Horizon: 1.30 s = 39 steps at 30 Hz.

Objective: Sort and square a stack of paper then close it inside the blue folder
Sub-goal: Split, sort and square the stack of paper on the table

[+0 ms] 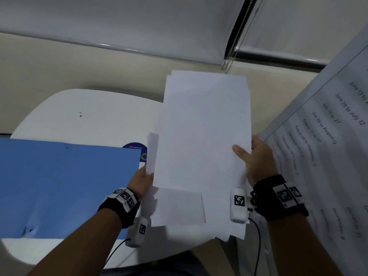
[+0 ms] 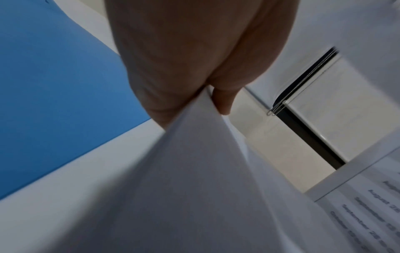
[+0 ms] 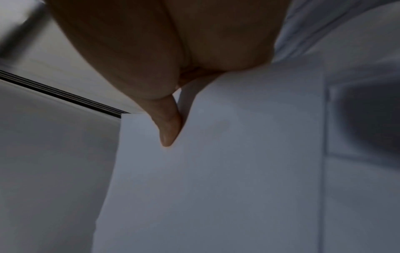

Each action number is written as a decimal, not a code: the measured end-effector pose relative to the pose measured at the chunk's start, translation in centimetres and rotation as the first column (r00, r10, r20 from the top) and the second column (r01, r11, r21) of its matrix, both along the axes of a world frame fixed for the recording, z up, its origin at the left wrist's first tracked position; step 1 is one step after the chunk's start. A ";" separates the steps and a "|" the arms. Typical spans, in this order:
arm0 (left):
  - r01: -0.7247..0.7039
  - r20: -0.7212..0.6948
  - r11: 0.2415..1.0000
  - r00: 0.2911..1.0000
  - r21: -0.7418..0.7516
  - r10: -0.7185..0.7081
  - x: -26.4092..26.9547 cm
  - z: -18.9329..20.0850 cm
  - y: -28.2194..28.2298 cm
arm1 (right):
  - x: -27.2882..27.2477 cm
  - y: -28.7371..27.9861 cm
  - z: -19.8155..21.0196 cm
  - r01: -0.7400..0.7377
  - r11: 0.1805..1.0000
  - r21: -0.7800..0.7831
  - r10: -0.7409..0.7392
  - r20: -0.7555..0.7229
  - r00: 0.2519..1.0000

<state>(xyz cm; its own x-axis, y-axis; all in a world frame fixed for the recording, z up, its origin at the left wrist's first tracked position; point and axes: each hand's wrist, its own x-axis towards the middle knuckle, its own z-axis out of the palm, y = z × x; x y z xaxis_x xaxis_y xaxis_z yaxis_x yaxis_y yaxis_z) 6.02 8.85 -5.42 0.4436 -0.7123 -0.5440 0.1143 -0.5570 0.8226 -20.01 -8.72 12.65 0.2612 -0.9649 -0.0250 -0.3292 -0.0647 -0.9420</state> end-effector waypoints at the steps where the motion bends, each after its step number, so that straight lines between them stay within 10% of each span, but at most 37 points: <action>1: -0.002 -0.001 1.000 1.000 0.020 0.002 0.2 -1.4 0.1 | -0.5 -0.2 -2.3 0.018 0.997 0.070 -0.015 -0.053 0.999; 11: -0.112 0.115 0.984 0.989 0.136 0.096 -1.8 2.2 0.0 | -0.6 1.0 -17.6 -0.111 0.902 0.418 0.334 -0.511 0.792; 21: -0.024 0.185 0.978 0.983 0.206 -0.015 -1.7 2.1 0.6 | -0.1 -0.1 -17.5 0.091 0.946 0.310 0.107 -0.565 0.818; 29: -0.110 0.080 0.962 0.993 0.252 0.092 -2.3 2.0 -1.0 | 3.9 3.0 -17.2 -0.115 0.960 0.253 0.257 -0.649 0.716; 39: -0.053 0.246 0.997 0.969 0.058 0.037 -1.8 3.1 0.8 | 4.4 4.7 -16.5 -0.015 0.911 0.413 0.192 -0.391 0.900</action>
<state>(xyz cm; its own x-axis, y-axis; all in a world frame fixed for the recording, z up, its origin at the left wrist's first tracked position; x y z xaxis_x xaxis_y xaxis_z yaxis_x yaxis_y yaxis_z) 4.18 9.68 -2.34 0.5996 -0.6558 -0.4586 -0.0597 -0.6081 0.7916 -15.57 -4.01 -3.87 0.2386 -0.8193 -0.5213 -0.7054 0.2227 -0.6729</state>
